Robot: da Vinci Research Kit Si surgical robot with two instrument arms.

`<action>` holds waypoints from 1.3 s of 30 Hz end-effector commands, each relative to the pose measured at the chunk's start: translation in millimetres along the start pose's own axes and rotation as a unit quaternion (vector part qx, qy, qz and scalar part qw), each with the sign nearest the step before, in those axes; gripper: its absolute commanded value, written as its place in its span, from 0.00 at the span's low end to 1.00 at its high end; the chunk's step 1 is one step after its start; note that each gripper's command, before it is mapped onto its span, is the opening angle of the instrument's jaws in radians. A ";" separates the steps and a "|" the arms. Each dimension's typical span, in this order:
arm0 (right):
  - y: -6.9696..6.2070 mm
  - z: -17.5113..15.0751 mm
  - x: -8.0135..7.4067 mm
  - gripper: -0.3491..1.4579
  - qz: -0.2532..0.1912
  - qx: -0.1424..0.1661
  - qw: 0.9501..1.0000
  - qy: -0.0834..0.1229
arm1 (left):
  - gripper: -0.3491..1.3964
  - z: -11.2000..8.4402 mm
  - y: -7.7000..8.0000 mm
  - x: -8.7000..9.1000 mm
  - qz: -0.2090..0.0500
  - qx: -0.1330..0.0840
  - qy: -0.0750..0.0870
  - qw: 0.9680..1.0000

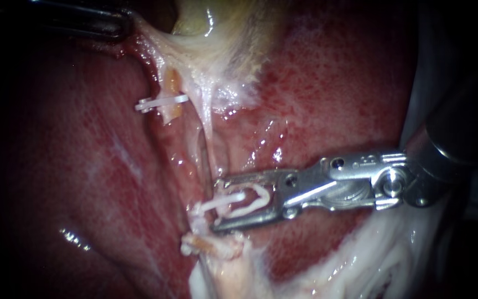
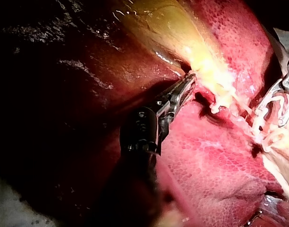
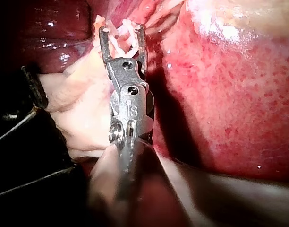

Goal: Clipping second clip right tube

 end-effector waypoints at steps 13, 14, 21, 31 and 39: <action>0.2 -2.7 0.9 0.44 0.016 0.005 1.000 0.002 | 0.00 -0.1 0.0 0.0 0.000 0.000 0.000 1.000; 0.3 -2.9 0.8 0.45 0.019 0.003 1.000 0.002 | 0.00 -0.1 0.0 0.0 0.000 0.000 0.000 1.000; 2.5 -2.9 -0.6 0.45 0.041 -0.001 0.999 0.000 | 0.00 -0.1 0.0 0.0 0.000 0.000 0.000 1.000; 4.1 -0.9 -1.5 0.46 0.045 -0.009 0.999 -0.015 | 0.00 -0.1 0.0 0.0 0.000 0.000 0.000 1.000; 4.3 1.3 -1.5 0.46 0.052 -0.005 0.998 -0.017 | 0.00 -0.1 0.0 0.0 0.000 0.000 0.000 1.000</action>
